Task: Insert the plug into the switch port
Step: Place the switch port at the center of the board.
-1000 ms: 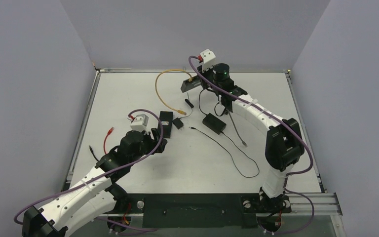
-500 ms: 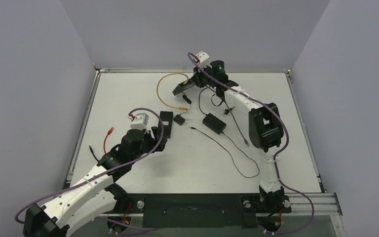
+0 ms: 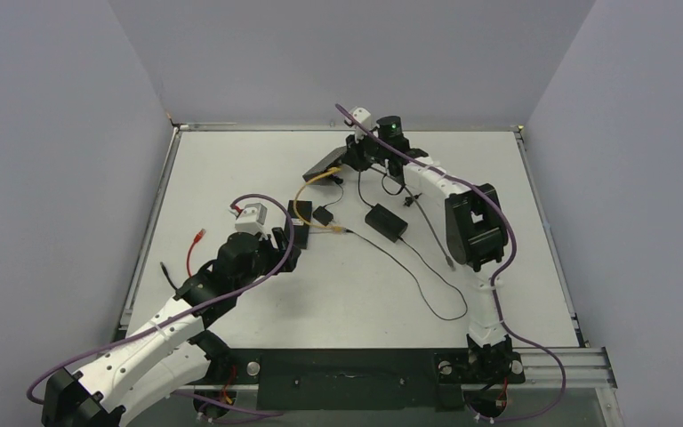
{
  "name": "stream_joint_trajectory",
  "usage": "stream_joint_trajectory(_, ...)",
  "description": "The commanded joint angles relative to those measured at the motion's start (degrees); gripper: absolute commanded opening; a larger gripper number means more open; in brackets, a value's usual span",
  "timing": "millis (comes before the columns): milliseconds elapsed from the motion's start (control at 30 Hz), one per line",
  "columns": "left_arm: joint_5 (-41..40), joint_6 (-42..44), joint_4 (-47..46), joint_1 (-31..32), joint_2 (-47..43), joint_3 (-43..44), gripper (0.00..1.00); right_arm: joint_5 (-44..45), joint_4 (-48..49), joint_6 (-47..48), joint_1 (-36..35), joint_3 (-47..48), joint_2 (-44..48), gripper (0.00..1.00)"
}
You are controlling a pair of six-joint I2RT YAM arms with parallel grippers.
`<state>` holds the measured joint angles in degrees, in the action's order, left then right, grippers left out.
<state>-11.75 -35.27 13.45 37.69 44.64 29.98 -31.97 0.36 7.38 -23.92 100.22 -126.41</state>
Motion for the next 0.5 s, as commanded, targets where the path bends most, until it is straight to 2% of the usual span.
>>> stream_joint_trajectory(0, 0.6, 0.9, -2.9, -0.4, -0.6, 0.6, 0.60, -1.0, -5.1, 2.7, 1.9, -0.2, 1.2, 0.00)
stream_joint_trajectory(333, 0.4, 0.9, -3.2, -0.4, 0.7, 1.2, 0.60, 10.7, -16.9, 1.6, 2.6, 17.6, -9.0, 0.00)
stream_joint_trajectory(400, 0.2, 1.0, -3.2, -0.5, 1.1, 1.3, 0.60, 14.0, -18.0, 0.3, 2.7, 21.1, -10.9, 0.03)
stream_joint_trajectory(467, 0.2, 1.1, -3.3, -0.6, 1.6, 1.5, 0.60, 16.3, -18.3, -1.4, 2.7, 23.0, -12.0, 0.16)
